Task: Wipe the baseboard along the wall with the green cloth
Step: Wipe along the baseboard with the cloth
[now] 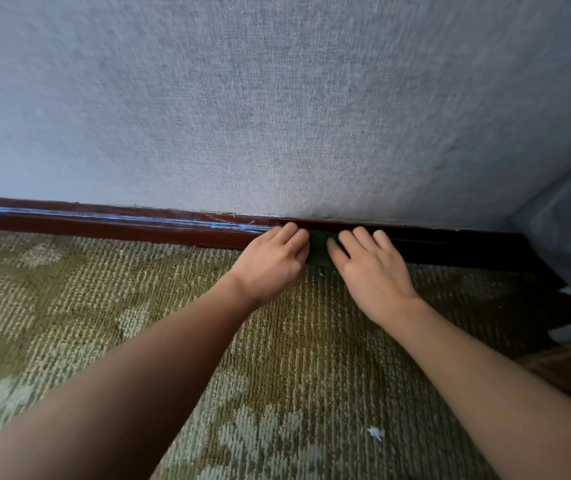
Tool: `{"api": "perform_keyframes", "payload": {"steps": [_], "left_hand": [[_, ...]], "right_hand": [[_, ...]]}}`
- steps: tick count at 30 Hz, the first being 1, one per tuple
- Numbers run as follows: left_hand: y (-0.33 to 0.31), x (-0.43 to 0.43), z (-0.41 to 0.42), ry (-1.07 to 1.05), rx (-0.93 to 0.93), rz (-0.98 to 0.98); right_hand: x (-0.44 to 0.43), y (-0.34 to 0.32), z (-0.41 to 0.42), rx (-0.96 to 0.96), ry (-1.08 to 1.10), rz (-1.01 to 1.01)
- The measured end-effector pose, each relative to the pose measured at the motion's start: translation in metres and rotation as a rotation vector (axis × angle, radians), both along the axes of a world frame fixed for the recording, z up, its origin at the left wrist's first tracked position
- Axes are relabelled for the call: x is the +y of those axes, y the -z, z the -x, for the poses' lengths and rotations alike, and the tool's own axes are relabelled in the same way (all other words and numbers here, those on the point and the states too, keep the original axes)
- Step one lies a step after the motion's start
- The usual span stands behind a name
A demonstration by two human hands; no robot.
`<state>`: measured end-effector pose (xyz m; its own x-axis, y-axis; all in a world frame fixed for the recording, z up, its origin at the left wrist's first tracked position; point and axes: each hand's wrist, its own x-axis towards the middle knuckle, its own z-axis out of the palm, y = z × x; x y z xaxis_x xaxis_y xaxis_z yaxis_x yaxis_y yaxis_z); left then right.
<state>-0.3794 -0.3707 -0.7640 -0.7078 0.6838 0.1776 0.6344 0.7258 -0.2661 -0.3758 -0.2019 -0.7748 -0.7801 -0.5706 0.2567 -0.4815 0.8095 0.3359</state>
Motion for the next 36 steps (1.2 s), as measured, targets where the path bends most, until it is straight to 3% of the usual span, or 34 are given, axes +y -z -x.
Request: {"api": "perform_keyframes", "payload": {"steps": [7,16,21,28,36], "left_hand": [[0.009,0.003,0.009,-0.067,-0.018,-0.038],[0.011,0.004,0.011,-0.062,-0.056,-0.087],[0.013,0.001,-0.002,0.02,-0.047,-0.025],[0.01,0.003,0.003,0.006,0.015,-0.029],[0.025,0.005,0.009,-0.015,-0.01,-0.045]], "right_hand": [[0.001,0.004,0.009,-0.013,0.032,-0.005],[-0.005,0.005,0.012,-0.083,0.045,0.22],[-0.002,0.014,-0.007,-0.118,0.008,-0.062],[0.0,0.014,0.001,0.055,0.003,-0.08],[0.001,0.024,0.008,0.022,0.0,-0.089]]}}
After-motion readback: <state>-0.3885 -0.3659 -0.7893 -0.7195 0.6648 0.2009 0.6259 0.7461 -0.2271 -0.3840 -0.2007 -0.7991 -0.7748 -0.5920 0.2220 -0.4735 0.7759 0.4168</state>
